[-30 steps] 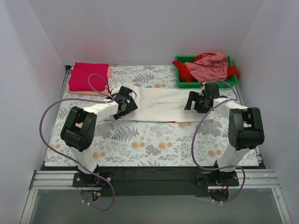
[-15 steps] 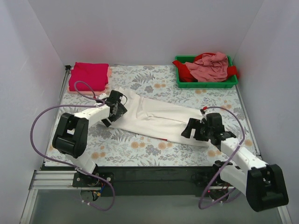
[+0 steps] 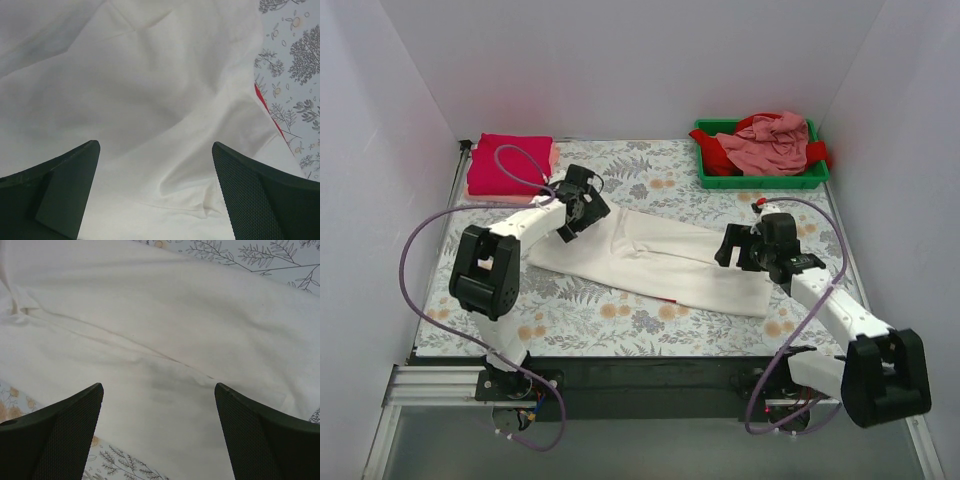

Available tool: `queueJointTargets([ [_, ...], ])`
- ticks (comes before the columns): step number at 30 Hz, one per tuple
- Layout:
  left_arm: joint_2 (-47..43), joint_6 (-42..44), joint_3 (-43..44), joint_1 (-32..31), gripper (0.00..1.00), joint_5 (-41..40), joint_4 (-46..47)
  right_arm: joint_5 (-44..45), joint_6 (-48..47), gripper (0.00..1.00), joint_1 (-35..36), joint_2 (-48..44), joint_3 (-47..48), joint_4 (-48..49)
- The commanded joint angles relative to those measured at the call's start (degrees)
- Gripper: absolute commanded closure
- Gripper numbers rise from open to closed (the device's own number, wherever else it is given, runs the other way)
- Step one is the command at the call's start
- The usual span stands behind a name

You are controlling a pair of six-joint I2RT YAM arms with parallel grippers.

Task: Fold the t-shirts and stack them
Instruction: Fold the tshirt

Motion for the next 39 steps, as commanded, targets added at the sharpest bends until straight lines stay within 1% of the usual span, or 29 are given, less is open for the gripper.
queueJointTargets([
  [1,6.05,3.63,4.92,-2.42,0.05,3.46,0.37,-2.29,-1.07,0.02,-2.78,8.06,4.84,1.75],
  [2,7.54,4.69,6.41,-2.6,0.05,4.6,0.55,-3.19,-1.16,0.02,-3.66,12.09,5.98,1.67],
  [5,14.66,6.45,11.95,-2.69,0.05,6.89,0.37,-4.08,-1.25,0.02,-4.45,18.52,10.02,2.2],
  [7,19.83,6.98,16.94,-2.78,0.05,6.46,-0.85,-6.17,-1.77,0.02,-4.46,20.99,12.13,2.2],
  [8,21.34,8.72,18.37,-2.78,0.05,6.37,-1.03,-7.14,-2.12,0.02,-4.37,22.48,12.31,2.03],
  [9,23.1,9.78,20.47,-2.78,0.05,6.29,-1.29,-7.93,-2.3,0.02,-4.37,22.76,12.14,2.2],
  [10,27.12,10.49,24.67,-2.78,0.05,6.55,-1.64,-8.2,-2.04,0.02,-4.28,23.02,11.01,2.29],
  [11,28.99,12.59,27.58,-2.78,0.05,8.64,-1.91,-8.38,-1.78,0.02,-4.28,23.37,10.22,2.29],
  [12,33.35,14.0,32.74,-2.78,0.05,10.4,-3.04,-8.82,-1.34,0.02,-4.19,23.2,8.55,2.29],
  [13,33.4,14.01,36.19,-2.87,0.05,10.42,-3.05,-9.26,-1.34,0.02,-4.1,23.2,7.23,2.29],
  [14,37.84,15.06,39.44,-2.87,0.05,11.46,-4.45,-10.04,-0.64,0.02,-3.93,22.59,6.09,2.29],
  [15,39.97,15.5,42.52,-2.87,0.05,11.91,-5.33,-11.1,-0.63,0.02,-3.67,22.06,4.68,2.29],
  [16,42.08,16.12,46.64,-2.87,0.05,12.35,-6.38,-12.24,-0.37,0.02,-2.27,21.54,1.71,2.11],
  [17,46.62,16.56,53.82,-2.95,0.04,12.96,-8.31,-12.68,0.15,0.02,-1.13,20.05,0.55,1.5],
  [18,48.5,17.61,57.72,-2.95,0.04,14.27,-8.94,-13.38,0.33,0.02,0.45,19.17,-0.85,0.54],
  [19,50.43,17.7,60.72,-2.95,0.04,16.28,-9.2,-14.35,0.94,0.02,4.64,18.2,-2.0,0.36],
  [20,52.45,17.44,64.49,-2.95,0.04,17.17,-8.25,-14.71,2.08,0.02,7.12,15.76,-4.27,0.18],
  [21,53.08,16.92,65.39,-2.95,0.03,18.58,-7.28,-15.23,3.74,0.02,10.1,14.51,-5.16,0.0],
  [22,53.17,16.48,65.66,-3.04,0.03,21.55,-5.88,-16.11,5.33,0.02,15.96,13.28,-6.04,0.0],
  [23,53.09,15.78,65.06,-3.04,0.03,22.88,-2.21,-15.94,6.82,0.02,19.07,10.75,-7.62,0.18],
  [24,52.74,15.16,64.01,-3.3,0.03,23.59,-0.61,-15.94,9.01,0.02,22.14,9.59,-8.16,0.27],
  [25,52.82,14.11,63.91,-3.39,0.02,24.3,0.89,-15.85,9.99,0.02,27.4,8.45,-8.51,0.27],
  [28,55.36,12.17,67.06,-3.48,0.02,24.65,2.57,-16.38,12.37,0.02,34.1,5.28,-9.04,-0.08],
  [30,56.42,10.15,68.21,-3.39,0.02,23.52,3.01,-16.38,11.85,0.02,37.19,3.17,-9.04,-0.7],
  [31,57.03,9.71,68.39,-3.48,0.02,23.25,3.36,-17.25,11.5,0.02,40.16,2.55,-9.13,-0.7],
  [32,57.13,8.92,68.22,-3.48,0.02,22.81,4.41,-18.74,9.49,0.02,41.67,1.85,-9.22,-0.7],
  [34,57.48,8.3,68.13,-3.39,0.02,23.51,5.47,-21.81,8.6,0.02,45.53,1.84,-9.39,-0.96],
  [36,57.57,7.51,67.43,-3.39,0.02,27.1,9.76,-20.34,8.86,0.02,47.04,1.76,-9.3,-2.19],
  [39,58.71,5.41,67.07,-3.66,0.02,32.37,17.23,-16.22,9.91,0.02,47.14,0.79,-8.17,-3.95],
])
